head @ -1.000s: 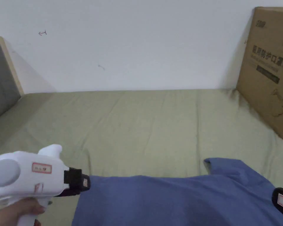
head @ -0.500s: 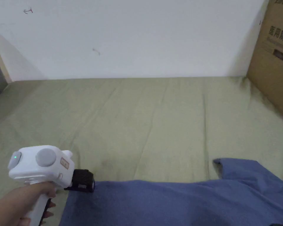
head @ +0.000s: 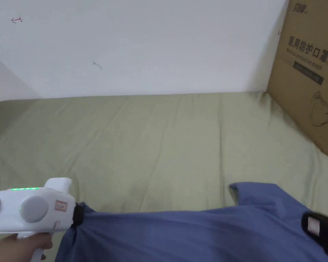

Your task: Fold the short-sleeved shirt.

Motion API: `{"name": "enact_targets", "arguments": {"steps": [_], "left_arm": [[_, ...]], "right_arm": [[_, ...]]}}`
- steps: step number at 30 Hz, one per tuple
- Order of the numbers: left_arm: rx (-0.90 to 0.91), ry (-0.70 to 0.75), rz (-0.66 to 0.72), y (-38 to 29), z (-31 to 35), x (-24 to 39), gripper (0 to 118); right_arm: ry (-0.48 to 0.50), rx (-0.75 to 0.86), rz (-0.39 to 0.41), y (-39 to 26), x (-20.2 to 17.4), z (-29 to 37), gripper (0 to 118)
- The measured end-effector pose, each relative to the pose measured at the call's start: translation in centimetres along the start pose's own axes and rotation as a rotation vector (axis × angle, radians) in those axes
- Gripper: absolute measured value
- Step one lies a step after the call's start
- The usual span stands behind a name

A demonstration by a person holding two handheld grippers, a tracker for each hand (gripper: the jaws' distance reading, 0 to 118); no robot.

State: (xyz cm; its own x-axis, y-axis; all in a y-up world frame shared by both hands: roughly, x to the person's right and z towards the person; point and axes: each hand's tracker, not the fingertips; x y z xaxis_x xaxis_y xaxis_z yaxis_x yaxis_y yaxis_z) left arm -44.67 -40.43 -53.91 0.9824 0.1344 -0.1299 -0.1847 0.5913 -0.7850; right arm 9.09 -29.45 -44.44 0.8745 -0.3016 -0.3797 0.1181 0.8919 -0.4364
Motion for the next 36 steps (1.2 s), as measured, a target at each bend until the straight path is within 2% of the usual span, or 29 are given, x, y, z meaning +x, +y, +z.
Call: {"name": "enact_targets", "arguments": {"steps": [2, 4, 6, 7, 9, 10, 11, 13, 15, 17, 18, 20, 21, 22, 23, 25, 26, 27, 29, 33, 36], "left_arm": [[0.092, -0.042, -0.012, -0.3, 1.7, 0.3, 0], [0.119, -0.042, -0.041, -0.7, 3.4, 1.0, 0], [0.126, -0.042, -0.055, -1.0, 4.1, 1.2, 0], [0.124, -0.052, -0.056, -1.2, 5.1, 1.7, 0], [0.115, -0.071, -0.043, -1.4, 5.5, 1.7, 0], [0.114, -0.077, -0.036, -1.4, 5.6, 1.6, 0], [0.12, -0.081, -0.034, -1.5, 6.1, 1.9, 0], [0.127, -0.084, -0.038, -1.6, 6.5, 2.1, 0], [0.123, -0.084, -0.053, -1.6, 6.8, 2.4, 0], [0.116, -0.084, -0.06, -1.7, 6.9, 2.4, 0], [0.108, -0.084, -0.059, -1.7, 6.8, 2.4, 0], [0.09, -0.08, -0.048, -1.8, 6.8, 2.3, 0], [0.082, -0.077, -0.041, -1.8, 6.7, 2.2, 0], [0.073, -0.074, -0.036, -1.9, 6.6, 2.1, 0], [0.066, -0.072, -0.032, -1.9, 6.6, 2.0, 0], [0.059, -0.062, -0.023, -2.0, 6.6, 1.8, 0], [0.059, -0.06, -0.009, -2.1, 6.7, 1.6, 0], [0.055, -0.066, 0.008, -2.2, 6.8, 1.4, 0], [0.058, -0.067, 0.032, -2.2, 7.0, 1.2, 0], [0.092, -0.059, 0.034, -1.2, 7.0, 0.8, 0], [0.139, -0.045, 0.11, 0.3, 6.8, 0.1, 0]], "right_arm": [[-0.026, -0.018, -0.062, 3.1, 3.3, -2.5, 0], [-0.104, -0.111, -0.059, 5.5, 6.2, -6.2, 0], [-0.139, -0.244, -0.059, 6.8, 9.3, -10.6, 2], [-0.156, -0.339, -0.054, 7.2, 10.8, -12.8, 30], [-0.207, -0.485, -0.068, 6.8, 13.0, -16.6, 108], [-0.243, -0.533, -0.081, 6.1, 13.9, -18.1, 116], [-0.238, -0.498, -0.09, 5.9, 14.7, -18.7, 110], [-0.312, -0.595, -0.137, 5.0, 16.6, -21.4, 110], [-0.32, -0.652, -0.175, 2.9, 18.8, -24.0, 109], [-0.351, -0.682, -0.177, 1.3, 20.1, -25.8, 104], [-0.364, -0.692, -0.168, 1.2, 19.0, -25.8, 98], [-0.397, -0.747, -0.141, 0.2, 18.9, -26.5, 70], [-0.432, -0.769, -0.092, 0.0, 18.5, -26.5, 60], [-0.465, -0.753, -0.006, 0.2, 17.6, -26.2, 37], [-0.459, -0.734, 0.026, 0.4, 17.1, -25.8, 4], [-0.402, -0.754, 0.0, 0.9, 16.5, -25.3, 0], [-0.422, -0.735, 0.025, 1.2, 16.0, -24.6, 0], [-0.402, -0.721, 0.019, 1.8, 16.0, -24.0, 0], [-0.341, -0.637, -0.053, 3.6, 16.3, -22.4, 0], [-0.355, -0.427, -0.133, 6.4, 17.1, -19.0, 0], [-0.362, -0.327, -0.116, 8.0, 16.6, -17.3, 0]]}}
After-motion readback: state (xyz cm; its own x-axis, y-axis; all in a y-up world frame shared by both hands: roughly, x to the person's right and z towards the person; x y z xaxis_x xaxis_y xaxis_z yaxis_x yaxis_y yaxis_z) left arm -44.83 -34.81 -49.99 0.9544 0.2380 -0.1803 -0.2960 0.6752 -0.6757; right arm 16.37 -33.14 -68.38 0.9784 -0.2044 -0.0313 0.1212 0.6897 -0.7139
